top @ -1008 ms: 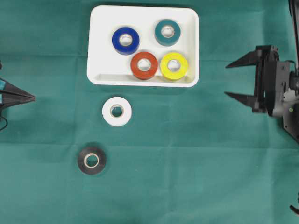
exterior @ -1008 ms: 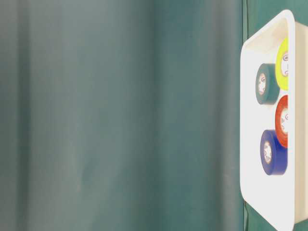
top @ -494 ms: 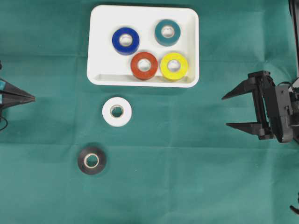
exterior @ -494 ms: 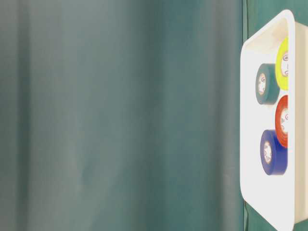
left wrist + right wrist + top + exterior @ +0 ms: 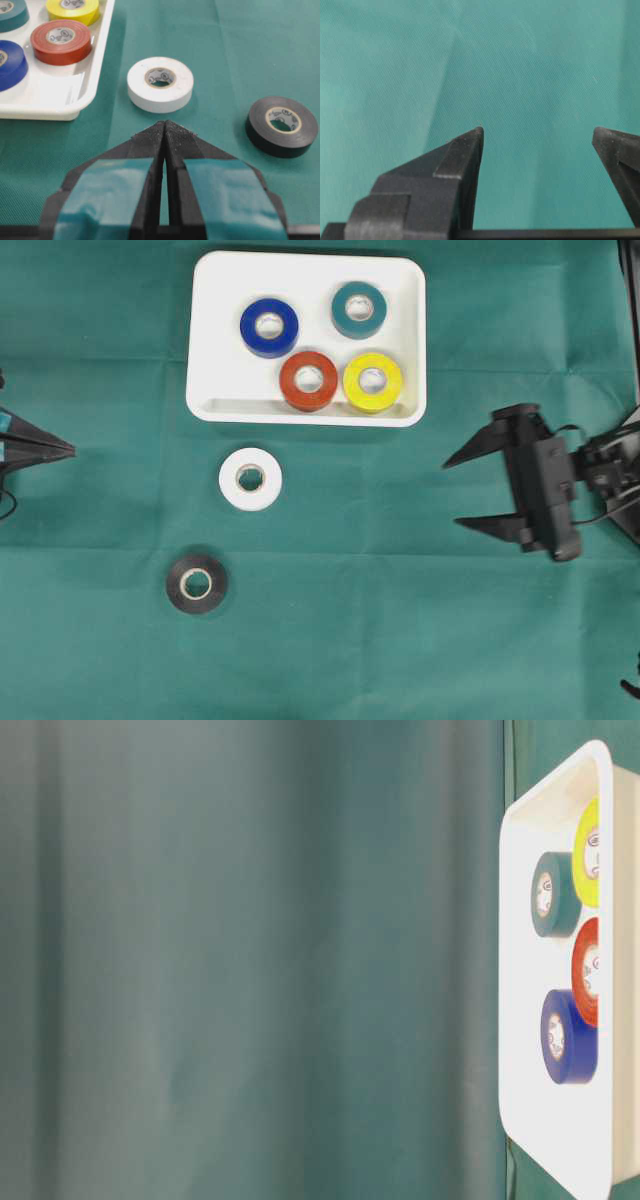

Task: Put the tape into the white case with the right arm.

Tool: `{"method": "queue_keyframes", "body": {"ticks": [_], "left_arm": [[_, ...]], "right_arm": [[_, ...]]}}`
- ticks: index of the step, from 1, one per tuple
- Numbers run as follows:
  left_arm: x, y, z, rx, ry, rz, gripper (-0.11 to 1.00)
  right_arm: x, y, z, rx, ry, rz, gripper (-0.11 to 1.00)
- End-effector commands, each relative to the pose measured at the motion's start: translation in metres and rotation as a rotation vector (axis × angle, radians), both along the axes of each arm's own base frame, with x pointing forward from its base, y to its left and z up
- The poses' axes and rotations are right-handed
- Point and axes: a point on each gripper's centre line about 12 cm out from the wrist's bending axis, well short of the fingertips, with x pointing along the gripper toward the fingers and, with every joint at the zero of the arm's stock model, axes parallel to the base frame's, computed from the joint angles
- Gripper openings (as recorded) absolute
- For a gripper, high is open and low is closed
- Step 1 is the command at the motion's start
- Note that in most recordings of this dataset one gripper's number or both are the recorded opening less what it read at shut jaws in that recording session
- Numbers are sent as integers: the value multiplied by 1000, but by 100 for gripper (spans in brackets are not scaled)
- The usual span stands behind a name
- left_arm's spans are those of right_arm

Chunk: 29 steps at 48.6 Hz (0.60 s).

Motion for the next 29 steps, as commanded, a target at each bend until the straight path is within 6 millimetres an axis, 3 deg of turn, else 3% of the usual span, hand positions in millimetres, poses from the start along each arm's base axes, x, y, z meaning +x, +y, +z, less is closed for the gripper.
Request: {"method": "queue_keyframes", "body": {"ticks": [1,29], "left_arm": [[2,0,6,1,-14,3,1],[2,0,5,0,-14,3,1]], "right_arm": [[22,6,7,6,-27,23,63],[136,38,7,-13,-48,102,63]]}}
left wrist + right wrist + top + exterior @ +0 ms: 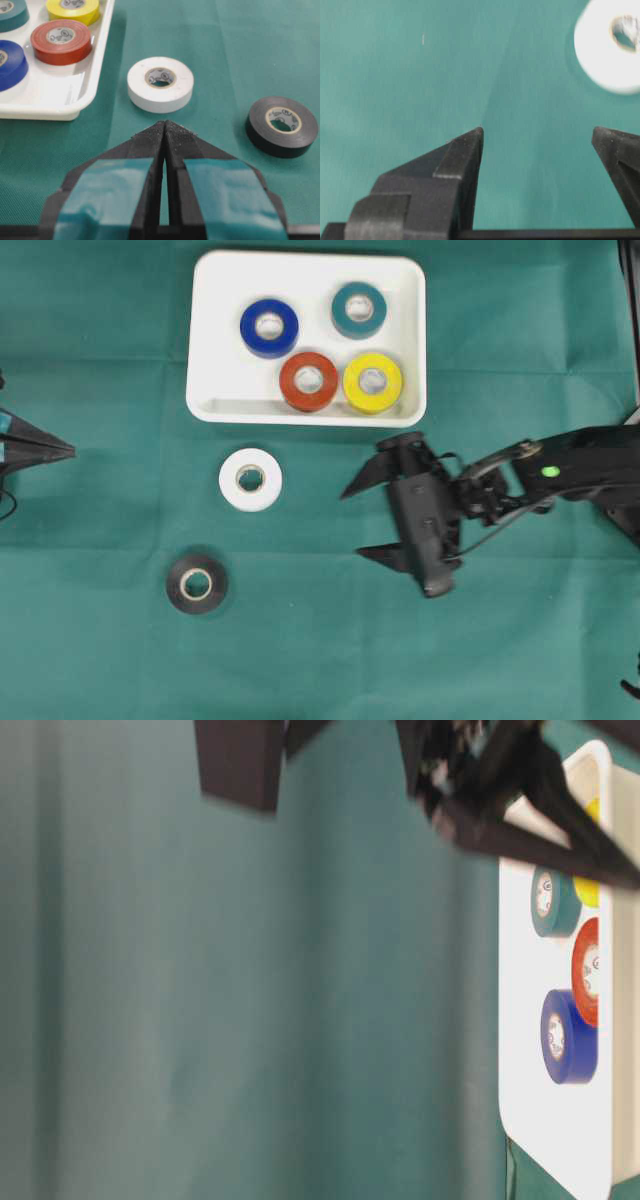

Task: Put the tape into the white case with the right arm.
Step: 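Move the right gripper to the black roll and grip its hole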

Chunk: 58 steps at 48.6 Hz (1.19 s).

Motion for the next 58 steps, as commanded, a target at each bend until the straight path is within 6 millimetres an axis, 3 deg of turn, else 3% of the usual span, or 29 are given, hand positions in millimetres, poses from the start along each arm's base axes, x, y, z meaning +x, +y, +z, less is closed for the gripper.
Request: {"method": "queue_keyframes", "body": {"ticks": [1,23,45,58], "left_arm": [[2,0,5,0,-15,3,1],[2,0,5,-2,-17,4,1],[2,0,6,0,-18,3,1],[2,0,6,0,-18,3,1]], "right_arm": [[22,11,12,3,-48,26,63],[92,41,13,-5,-92,54,63],[139,59,13,2,-142,64,63],[156,71,10,11,-162,76,63]]}}
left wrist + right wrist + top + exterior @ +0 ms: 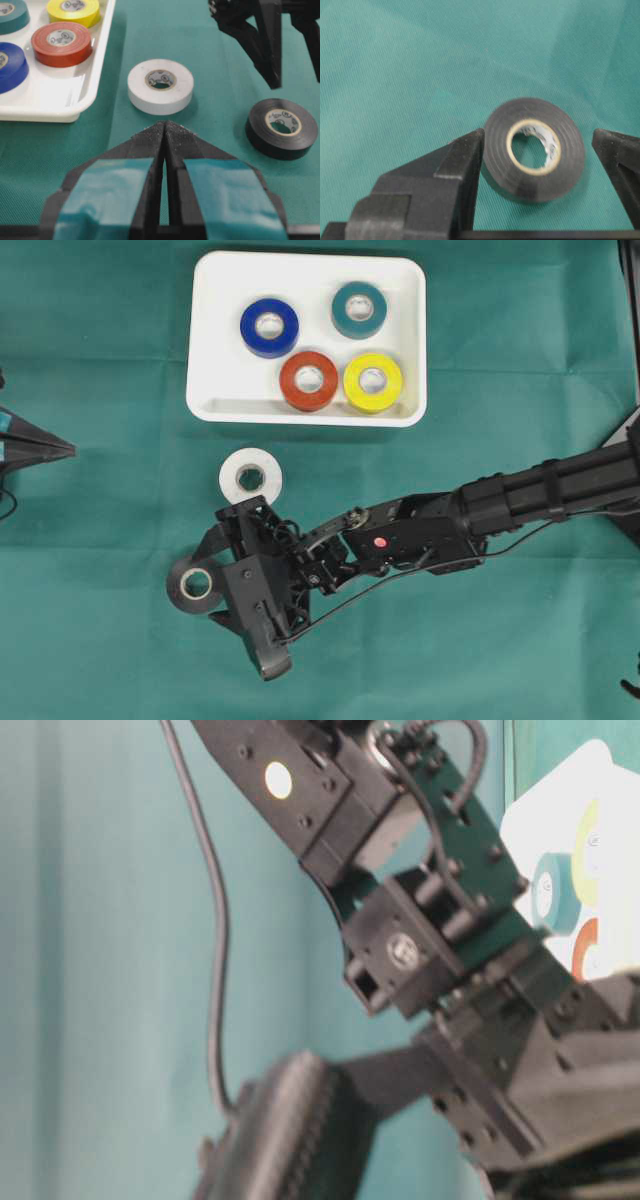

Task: Put the tape into the white case with the right arm.
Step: 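Move the right gripper to the black roll and grip its hole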

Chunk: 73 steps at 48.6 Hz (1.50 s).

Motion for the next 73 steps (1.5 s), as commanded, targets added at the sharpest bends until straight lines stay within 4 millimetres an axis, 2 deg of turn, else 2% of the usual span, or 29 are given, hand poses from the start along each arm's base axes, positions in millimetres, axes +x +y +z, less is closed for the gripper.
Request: {"method": "queue_keyframes", "body": {"ticks": [1,26,50,60,65,73], "left_arm": [[2,0,5,0,-12,3,1],[2,0,5,0,-12,3,1],[2,0,5,0,-12,3,1],[1,0,4,0,-11,3,1],[2,0,5,0,-12,3,1],[1,0,4,0,-11,3,1]], "right_arm": [[8,6,20,15,-51,8,63],[12,9,14,18,-45,8,63],[16,20,-17,-8,62,-36,63],[19,20,-22,30,84,-72,63],[19,20,-25,28,89,-75,58],[20,20,-23,31,85,-76,31]]}}
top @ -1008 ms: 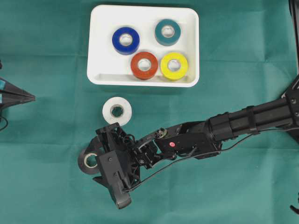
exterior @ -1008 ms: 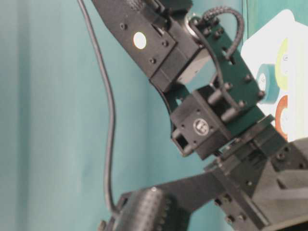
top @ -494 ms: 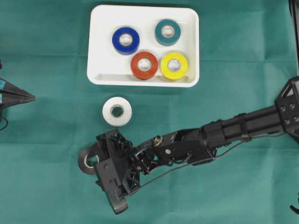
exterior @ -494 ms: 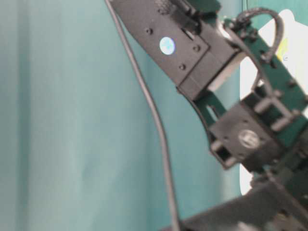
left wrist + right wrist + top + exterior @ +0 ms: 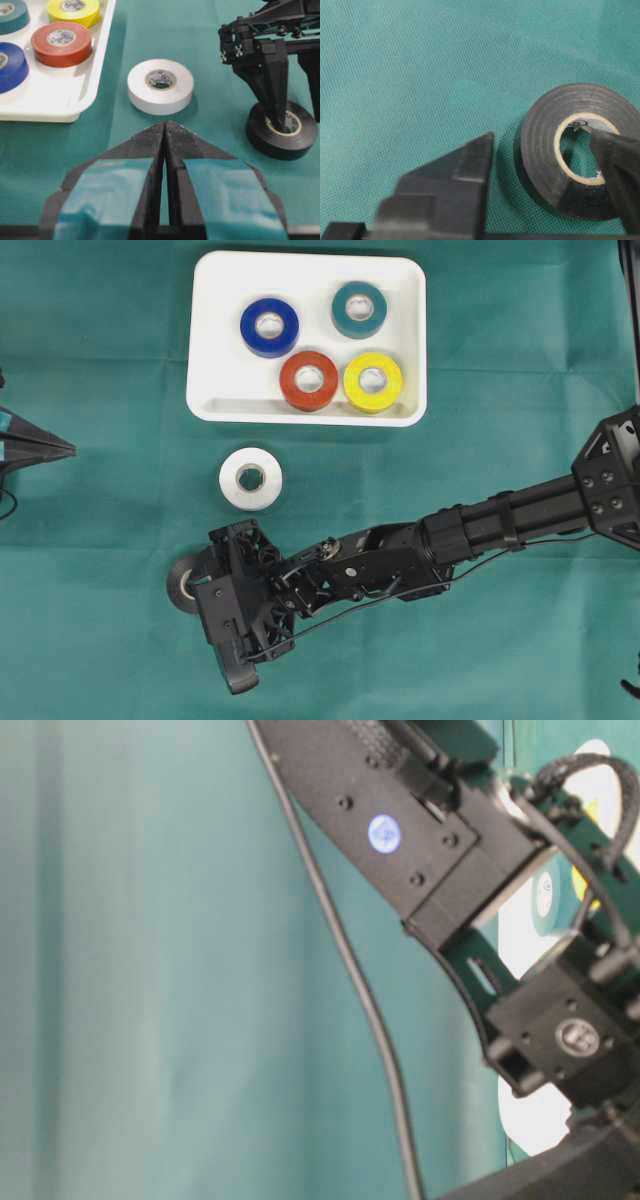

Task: Put the tape into the white case with the right arm.
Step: 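Move the right gripper to the black roll and grip its hole, then lift the black roll and carry it over the tray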

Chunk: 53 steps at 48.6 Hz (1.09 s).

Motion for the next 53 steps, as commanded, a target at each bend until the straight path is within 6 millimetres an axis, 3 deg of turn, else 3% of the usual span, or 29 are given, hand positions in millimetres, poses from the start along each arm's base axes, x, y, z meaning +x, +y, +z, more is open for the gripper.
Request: {"method": "queue_keyframes", "body": {"ticks": [1,6,9,24,43,53], "left_arm": [[1,0,4,-2,-11,4,1],[1,0,4,-2,-11,4,1],[1,0,4,-2,-11,4,1],[1,0,4,-2,-9,4,1],[1,0,4,-2,-9,4,1],[1,0,3,-2,-8,4,1]], "right_arm": [[6,2,19,16,-42,-2,27],[7,3,20,13,-42,-3,7],[7,4,21,7,-42,-1,1],[6,6,29,7,-52,4,1],[1,-1,91,-11,-116,-33,1],[-2,-9,97,-36,-96,-64,1]]}}
